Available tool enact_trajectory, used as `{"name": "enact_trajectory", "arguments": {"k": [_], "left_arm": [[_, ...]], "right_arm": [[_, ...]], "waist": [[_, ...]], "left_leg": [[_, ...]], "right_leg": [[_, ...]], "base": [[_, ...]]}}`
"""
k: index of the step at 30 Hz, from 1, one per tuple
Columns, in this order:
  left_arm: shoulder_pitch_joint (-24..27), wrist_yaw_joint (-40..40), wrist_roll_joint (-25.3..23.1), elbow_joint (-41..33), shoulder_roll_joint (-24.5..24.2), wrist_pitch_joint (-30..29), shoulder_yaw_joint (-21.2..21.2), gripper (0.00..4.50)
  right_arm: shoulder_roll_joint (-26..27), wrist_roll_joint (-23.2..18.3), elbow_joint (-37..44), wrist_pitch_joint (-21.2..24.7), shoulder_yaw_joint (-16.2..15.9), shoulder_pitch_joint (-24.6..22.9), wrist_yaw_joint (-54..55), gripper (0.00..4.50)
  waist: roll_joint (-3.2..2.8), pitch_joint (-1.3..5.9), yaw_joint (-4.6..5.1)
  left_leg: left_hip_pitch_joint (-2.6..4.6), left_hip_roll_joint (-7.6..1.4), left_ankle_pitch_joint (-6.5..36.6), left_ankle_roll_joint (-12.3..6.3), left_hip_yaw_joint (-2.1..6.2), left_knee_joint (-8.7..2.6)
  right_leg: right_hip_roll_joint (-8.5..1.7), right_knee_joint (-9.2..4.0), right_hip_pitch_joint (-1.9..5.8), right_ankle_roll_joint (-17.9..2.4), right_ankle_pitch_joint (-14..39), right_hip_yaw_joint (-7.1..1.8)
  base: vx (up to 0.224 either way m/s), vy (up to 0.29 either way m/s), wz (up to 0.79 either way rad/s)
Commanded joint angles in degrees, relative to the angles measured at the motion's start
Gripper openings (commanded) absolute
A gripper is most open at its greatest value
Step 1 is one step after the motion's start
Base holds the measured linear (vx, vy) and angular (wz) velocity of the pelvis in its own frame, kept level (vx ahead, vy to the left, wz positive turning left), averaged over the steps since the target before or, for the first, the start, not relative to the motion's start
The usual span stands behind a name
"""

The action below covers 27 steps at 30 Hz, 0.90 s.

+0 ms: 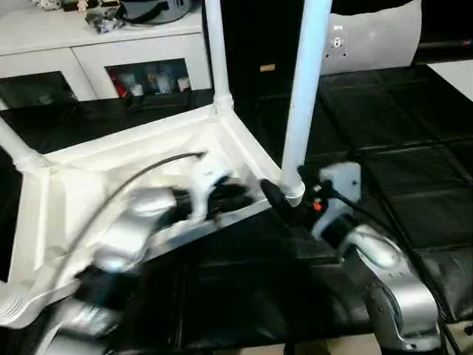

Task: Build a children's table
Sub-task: Rotate leg to tighten

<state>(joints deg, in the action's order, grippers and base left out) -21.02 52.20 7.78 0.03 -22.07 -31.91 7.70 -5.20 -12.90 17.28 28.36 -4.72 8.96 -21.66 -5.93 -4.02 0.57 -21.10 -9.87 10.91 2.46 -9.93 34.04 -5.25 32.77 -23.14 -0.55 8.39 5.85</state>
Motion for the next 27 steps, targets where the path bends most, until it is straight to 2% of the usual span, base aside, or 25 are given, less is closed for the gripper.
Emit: {"name": "enact_trajectory", "arguments": {"k": [1,2,3,4,5,6,7,8,9,10,11,12,15,18,21,22,23,26,27], "left_arm": [[2.28,0.56,1.27,-5.34,-2.85,-5.15,-1.82,1.64],[5.93,1.58,1.85,-9.87,-6.25,-9.14,-2.73,1.72],[7.23,1.89,2.13,-11.56,-7.42,-10.61,-3.08,1.79],[9.19,2.35,2.75,-14.24,-8.99,-12.70,-3.69,1.79],[10.80,2.68,3.54,-16.67,-10.07,-14.50,-4.30,1.86],[12.82,2.30,5.70,-20.79,-10.83,-17.97,-5.00,1.96],[13.38,2.11,6.45,-22.05,-10.83,-19.12,-5.18,2.07],[14.10,1.73,7.26,-23.93,-10.89,-20.94,-5.08,2.07],[14.59,1.42,7.64,-25.23,-10.88,-22.25,-4.70,2.07],[15.61,-0.33,7.90,-27.71,-10.16,-24.95,-3.70,2.14],[15.62,-0.37,7.90,-27.74,-10.14,-24.99,-3.68,2.18],[16.25,-2.19,7.31,-28.72,-9.33,-26.09,-2.94,2.18],[16.74,-7.47,2.74,-27.61,-7.66,-26.22,-1.14,2.18],[16.88,-12.06,-0.66,-25.68,-6.71,-26.25,-0.13,2.18],[16.82,-14.84,-1.55,-24.30,-6.47,-27.19,0.41,2.18],[16.84,-16.27,-1.45,-24.29,-6.33,-27.78,0.59,2.18],[16.85,-17.04,-1.69,-24.03,-6.09,-27.68,0.60,2.18],[16.96,-18.49,-3.32,-22.60,-6.01,-25.63,1.17,2.18],[16.99,-19.20,-3.89,-21.73,-5.47,-24.15,1.00,2.18]], "right_arm": [[0.82,-0.14,-1.20,0.38,-1.04,2.08,0.22,4.50],[1.43,0.43,-3.92,0.12,-1.51,4.37,0.24,4.50],[1.60,0.65,-4.91,0.05,-1.72,5.19,0.22,4.50],[1.75,1.13,-6.84,0.12,-2.15,6.60,0.07,4.50],[1.74,1.74,-8.79,0.19,-2.73,7.94,-0.22,4.50],[1.36,2.92,-12.81,0.44,-4.10,10.51,-0.84,4.50],[1.21,3.40,-14.38,0.49,-4.62,11.47,-1.13,4.50],[1.11,4.12,-16.82,0.57,-5.19,12.90,-1.22,4.50],[1.05,4.98,-19.04,0.21,-5.67,14.12,-1.11,4.50],[1.34,6.94,-24.12,-0.78,-6.18,16.74,0.52,4.50],[1.34,6.97,-24.21,-0.80,-6.18,16.78,0.56,4.50],[1.73,8.06,-27.70,-1.42,-6.30,18.48,1.83,4.50],[3.00,9.07,-33.25,-4.17,-6.28,21.16,3.21,4.50],[4.11,10.05,-37.96,-6.22,-4.77,23.44,7.29,4.50],[3.66,11.05,-43.70,-8.47,-1.97,25.86,13.18,4.50],[2.89,11.86,-46.96,-10.35,-0.62,27.11,15.88,4.50],[2.30,12.32,-48.44,-11.26,0.12,27.65,17.52,4.50],[-0.04,12.76,-52.50,-13.70,2.86,29.11,21.16,4.50],[-2.38,12.88,-55.01,-15.38,4.67,30.02,23.32,4.50]], "waist": [[0.41,3.39,0.01],[0.53,3.36,-0.10],[0.49,3.35,0.51],[0.74,2.93,0.72],[0.42,3.09,0.56],[0.49,2.82,0.69],[0.40,2.57,0.56],[0.25,2.64,0.49],[0.24,2.60,0.35],[0.03,2.51,0.17],[0.16,2.62,0.28],[0.17,2.62,0.22],[0.20,2.79,0.37],[0.34,3.00,0.62],[0.28,3.10,0.77],[0.19,3.37,0.56],[0.16,3.34,0.38],[0.02,3.46,-0.56],[0.24,3.64,-0.89]], "left_leg": [[0.20,-2.39,17.24,-1.86,1.58,-4.55],[0.68,-2.37,18.16,-1.54,1.51,-4.42],[-0.38,-2.45,17.85,-1.03,2.10,-4.72],[-0.56,-2.29,18.65,-1.42,1.94,-4.99],[1.05,-2.31,20.25,-0.73,1.59,-4.29],[0.52,-2.31,20.60,-0.45,1.78,-4.61],[0.91,-2.29,21.76,-0.43,1.67,-4.67],[1.28,-2.28,22.58,-0.03,1.62,-4.45],[1.35,-2.29,23.17,0.18,1.64,-4.53],[1.35,-2.29,23.73,0.40,1.68,-4.59],[1.23,-2.42,23.91,0.84,1.81,-4.61],[1.04,-2.33,24.07,0.86,1.82,-4.67],[0.83,-2.26,23.77,0.88,1.82,-4.58],[0.45,-2.06,21.80,0.32,1.83,-4.37],[0.54,-2.09,21.27,0.21,1.79,-4.31],[1.03,-2.17,21.22,0.36,1.59,-4.16],[1.26,-2.17,21.27,0.40,1.48,-4.11],[1.36,-2.17,20.70,0.44,1.27,-4.09],[1.49,-2.20,20.28,0.39,1.07,-3.99]], "right_leg": [[-3.09,-4.29,2.61,-7.12,26.42,-2.55],[-3.10,-4.51,2.18,-6.78,27.82,-2.61],[-3.46,-3.56,2.99,-7.48,26.96,-2.63],[-2.99,-3.99,2.79,-6.70,28.90,-2.41],[-3.28,-4.53,1.72,-6.38,31.09,-2.76],[-3.20,-4.26,2.09,-6.81,31.50,-2.68],[-2.96,-4.79,1.64,-6.53,32.57,-2.69],[-3.00,-4.70,1.41,-6.58,33.08,-2.69],[-2.89,-4.83,1.42,-6.67,32.82,-2.67],[-2.84,-4.78,1.42,-6.57,32.46,-2.70],[-2.93,-4.43,1.59,-6.95,31.69,-2.69],[-2.87,-4.54,1.80,-6.75,31.36,-2.65],[-2.83,-4.41,1.91,-6.59,30.09,-2.72],[-3.00,-4.28,2.24,-6.83,28.84,-2.70],[-2.87,-4.19,2.19,-7.41,27.83,-2.62],[-2.80,-4.13,1.91,-7.98,26.55,-2.70],[-2.73,-4.14,1.63,-8.38,25.94,-2.73],[-2.48,-3.84,1.72,-9.11,22.81,-2.76],[-2.40,-3.73,1.67,-9.49,21.26,-2.90]], "base": [[0.000,0.000,0.00],[0.000,0.000,0.00],[0.000,0.000,0.00],[0.000,0.000,0.00],[0.000,0.000,0.00],[0.000,0.000,0.00],[0.000,0.000,0.00],[0.000,0.000,0.00],[0.000,0.000,0.00],[0.000,0.000,0.00],[0.000,0.000,0.00],[0.000,0.000,0.00],[0.000,0.000,0.00],[0.000,0.000,0.00],[0.000,0.000,0.00],[0.000,0.000,0.00],[0.000,0.000,0.00],[0.000,0.000,0.00],[0.000,0.000,0.00]]}}
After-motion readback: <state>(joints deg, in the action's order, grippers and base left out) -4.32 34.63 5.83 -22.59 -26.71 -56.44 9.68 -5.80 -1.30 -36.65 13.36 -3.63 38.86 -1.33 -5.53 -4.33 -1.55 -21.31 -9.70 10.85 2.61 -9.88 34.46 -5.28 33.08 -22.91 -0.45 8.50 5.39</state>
